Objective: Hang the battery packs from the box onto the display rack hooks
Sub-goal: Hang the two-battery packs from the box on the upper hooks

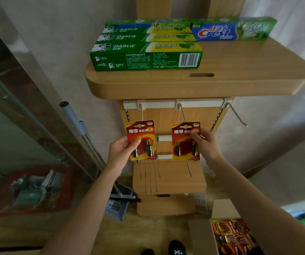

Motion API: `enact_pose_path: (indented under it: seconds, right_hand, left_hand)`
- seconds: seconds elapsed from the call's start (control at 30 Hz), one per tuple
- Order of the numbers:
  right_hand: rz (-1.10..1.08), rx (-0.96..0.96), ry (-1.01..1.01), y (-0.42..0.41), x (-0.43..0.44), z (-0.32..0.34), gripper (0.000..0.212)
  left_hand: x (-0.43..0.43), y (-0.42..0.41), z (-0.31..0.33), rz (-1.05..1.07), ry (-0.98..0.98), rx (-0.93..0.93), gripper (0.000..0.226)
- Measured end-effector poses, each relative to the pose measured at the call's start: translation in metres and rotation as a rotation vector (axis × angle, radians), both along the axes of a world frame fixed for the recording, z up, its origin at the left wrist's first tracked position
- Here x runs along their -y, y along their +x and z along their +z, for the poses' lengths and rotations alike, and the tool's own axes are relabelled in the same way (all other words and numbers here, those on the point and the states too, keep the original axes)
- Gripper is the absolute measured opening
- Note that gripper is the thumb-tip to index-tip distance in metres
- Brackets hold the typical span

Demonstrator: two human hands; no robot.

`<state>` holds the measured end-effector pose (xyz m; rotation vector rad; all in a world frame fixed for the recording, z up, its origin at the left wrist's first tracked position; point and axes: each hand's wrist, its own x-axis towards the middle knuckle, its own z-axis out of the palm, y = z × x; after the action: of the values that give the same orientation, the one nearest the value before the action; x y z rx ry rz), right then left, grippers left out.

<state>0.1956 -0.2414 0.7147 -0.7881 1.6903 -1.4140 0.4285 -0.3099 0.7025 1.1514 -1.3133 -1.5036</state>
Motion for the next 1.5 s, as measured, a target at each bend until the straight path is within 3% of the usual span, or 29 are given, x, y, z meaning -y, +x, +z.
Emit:
enact_pose_path:
  seconds: [0.37,0.5,0.7,1.0,1.23,1.5]
  right_hand:
    - [-0.015,0.047,-0.008,-0.009,0.004,-0.01,0.035]
    - [0.007,0.007,0.004,-0.014,0.017,-0.01,0.019]
    - [-0.004,-0.112,0.049,-0.025,0.045,-0.011,0.028]
    - [0.023,-0.362,0.165,-0.036,0.088,-0.005,0.025]
    - [0.041,-0.422,0.249,-0.039,0.096,-0.007,0.027]
    - [-0.013,-0.408,0.336,-0.035,0.056,-0.04,0.039]
  left_hand:
    - [-0.004,-0.002,-0.005,0.062,-0.074,0.008,0.013]
    - [0.003,-0.008,-0.007,0.077,-0.07,0.026,0.012]
    - [0.028,-0.025,-0.009,0.091,-0.05,0.078,0.01]
    - [0.075,-0.051,-0.005,0.102,-0.045,0.309,0.026]
    - [0.094,-0.054,-0.006,0.076,-0.024,0.45,0.03]
    - [0.069,-0.041,-0.017,0.049,-0.02,0.729,0.058]
